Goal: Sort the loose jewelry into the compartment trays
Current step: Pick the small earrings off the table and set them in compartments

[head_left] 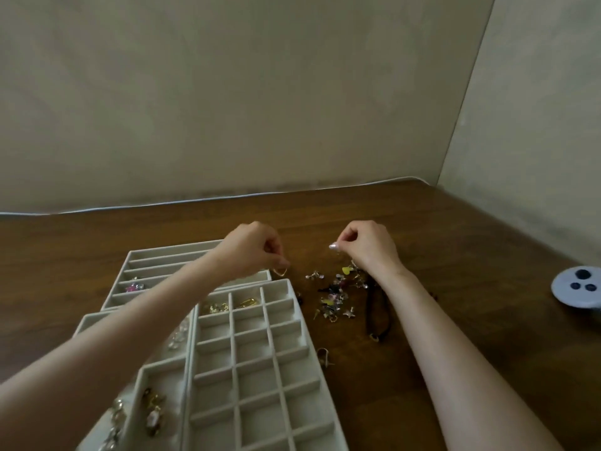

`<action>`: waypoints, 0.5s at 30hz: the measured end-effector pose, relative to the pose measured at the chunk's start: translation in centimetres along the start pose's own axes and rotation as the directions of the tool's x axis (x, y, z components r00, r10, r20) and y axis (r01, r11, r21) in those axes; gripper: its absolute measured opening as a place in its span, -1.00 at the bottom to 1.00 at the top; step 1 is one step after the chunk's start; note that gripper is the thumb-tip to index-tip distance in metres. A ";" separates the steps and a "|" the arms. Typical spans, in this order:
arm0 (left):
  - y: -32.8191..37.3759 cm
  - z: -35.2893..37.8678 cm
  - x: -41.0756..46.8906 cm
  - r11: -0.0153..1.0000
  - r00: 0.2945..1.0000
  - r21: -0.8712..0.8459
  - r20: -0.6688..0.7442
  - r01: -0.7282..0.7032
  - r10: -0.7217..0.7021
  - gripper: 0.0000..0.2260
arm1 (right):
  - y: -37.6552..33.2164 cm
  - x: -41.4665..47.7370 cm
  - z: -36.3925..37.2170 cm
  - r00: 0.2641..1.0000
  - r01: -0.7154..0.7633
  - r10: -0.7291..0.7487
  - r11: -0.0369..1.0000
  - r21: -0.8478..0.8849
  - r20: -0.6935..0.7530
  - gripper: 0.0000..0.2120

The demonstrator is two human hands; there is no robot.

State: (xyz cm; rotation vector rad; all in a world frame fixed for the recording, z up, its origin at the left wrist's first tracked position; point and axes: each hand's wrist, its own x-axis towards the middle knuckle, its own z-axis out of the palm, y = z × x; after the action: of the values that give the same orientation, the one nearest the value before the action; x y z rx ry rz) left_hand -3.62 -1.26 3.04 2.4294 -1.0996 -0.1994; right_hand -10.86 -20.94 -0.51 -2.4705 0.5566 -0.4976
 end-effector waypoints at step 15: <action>-1.5 2.5 -2.6 0.971 0.987 0.234 -0.138 -0.053 0.087 -0.88 | -3.0 -1.8 0.5 0.977 0.141 -0.178 0.953 0.268 0.118 -0.95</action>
State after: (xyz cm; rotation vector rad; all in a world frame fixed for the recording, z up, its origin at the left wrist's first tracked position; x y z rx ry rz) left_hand -5.16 0.66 0.03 2.5525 -1.1958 0.1371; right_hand -11.31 -17.61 0.44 -2.2861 0.2186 -0.4247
